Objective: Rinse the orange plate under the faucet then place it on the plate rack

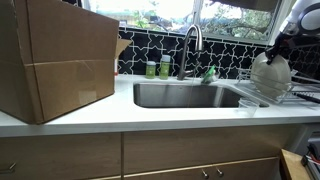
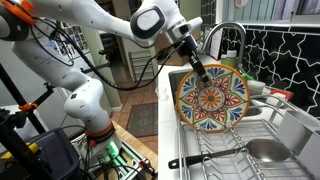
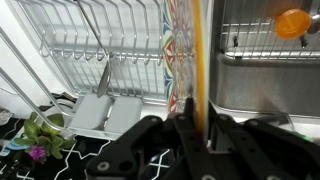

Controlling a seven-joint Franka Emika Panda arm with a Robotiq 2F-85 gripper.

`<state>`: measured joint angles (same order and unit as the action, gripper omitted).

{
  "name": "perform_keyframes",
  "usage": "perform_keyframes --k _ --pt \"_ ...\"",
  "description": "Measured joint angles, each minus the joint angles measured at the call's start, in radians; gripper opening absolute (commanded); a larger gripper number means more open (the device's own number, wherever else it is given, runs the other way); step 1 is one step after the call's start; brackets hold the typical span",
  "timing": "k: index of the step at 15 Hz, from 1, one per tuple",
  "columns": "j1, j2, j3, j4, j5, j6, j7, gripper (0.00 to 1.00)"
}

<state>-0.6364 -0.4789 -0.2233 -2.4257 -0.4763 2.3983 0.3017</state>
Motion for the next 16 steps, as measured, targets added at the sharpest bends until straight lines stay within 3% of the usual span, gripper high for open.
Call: perform_keyframes --k 11,16 --pt "0.0 -0.009 0.003 0.013 0.005 -0.002 -0.017 0.03" --pt "0.0 -0.048 0.032 0.026 -0.011 -0.06 -0.029 0.03"
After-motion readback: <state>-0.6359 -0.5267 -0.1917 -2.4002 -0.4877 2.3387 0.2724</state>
